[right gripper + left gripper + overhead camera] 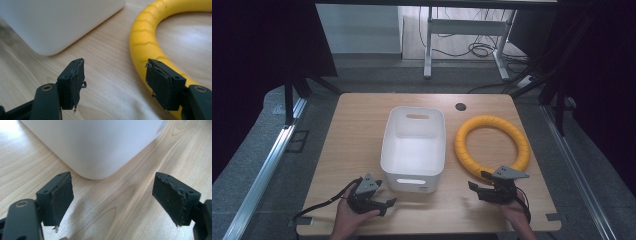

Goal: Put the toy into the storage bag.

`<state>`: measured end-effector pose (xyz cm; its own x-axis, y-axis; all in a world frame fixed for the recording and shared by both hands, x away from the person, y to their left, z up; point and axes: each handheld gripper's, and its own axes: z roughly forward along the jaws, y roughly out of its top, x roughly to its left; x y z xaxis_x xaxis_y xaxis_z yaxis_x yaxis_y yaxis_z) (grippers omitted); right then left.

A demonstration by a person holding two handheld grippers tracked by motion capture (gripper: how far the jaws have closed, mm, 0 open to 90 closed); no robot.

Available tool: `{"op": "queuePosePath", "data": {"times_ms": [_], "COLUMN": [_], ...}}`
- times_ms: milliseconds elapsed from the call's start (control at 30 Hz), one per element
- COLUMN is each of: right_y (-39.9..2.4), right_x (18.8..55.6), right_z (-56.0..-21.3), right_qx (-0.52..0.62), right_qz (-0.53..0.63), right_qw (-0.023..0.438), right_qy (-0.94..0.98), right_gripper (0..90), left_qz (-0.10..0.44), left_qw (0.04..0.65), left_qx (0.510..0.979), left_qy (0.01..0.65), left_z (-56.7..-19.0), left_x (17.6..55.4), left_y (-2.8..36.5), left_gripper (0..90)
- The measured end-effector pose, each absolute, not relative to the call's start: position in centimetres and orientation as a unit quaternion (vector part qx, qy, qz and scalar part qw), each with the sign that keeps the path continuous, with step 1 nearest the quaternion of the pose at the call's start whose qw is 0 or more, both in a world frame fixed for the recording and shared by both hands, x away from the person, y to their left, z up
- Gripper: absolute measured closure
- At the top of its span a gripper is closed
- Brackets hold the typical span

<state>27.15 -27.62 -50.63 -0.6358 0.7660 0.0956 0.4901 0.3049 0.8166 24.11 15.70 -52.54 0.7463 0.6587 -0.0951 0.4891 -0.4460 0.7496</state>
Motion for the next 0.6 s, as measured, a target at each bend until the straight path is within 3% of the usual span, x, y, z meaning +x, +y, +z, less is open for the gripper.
{"op": "queuePosePath", "data": {"times_ms": [600], "right_y": [-26.8], "right_x": [32.6], "right_z": [-45.6], "right_qx": [0.351], "right_qz": [0.354], "right_qw": [0.14], "right_qy": [0.856], "right_gripper": [29.4], "left_qz": [0.097], "left_qw": [0.412], "left_qx": [0.835], "left_qy": [0.351], "left_z": [-52.2], "left_x": [23.9], "left_y": [15.7], "left_gripper": [17.3]}}
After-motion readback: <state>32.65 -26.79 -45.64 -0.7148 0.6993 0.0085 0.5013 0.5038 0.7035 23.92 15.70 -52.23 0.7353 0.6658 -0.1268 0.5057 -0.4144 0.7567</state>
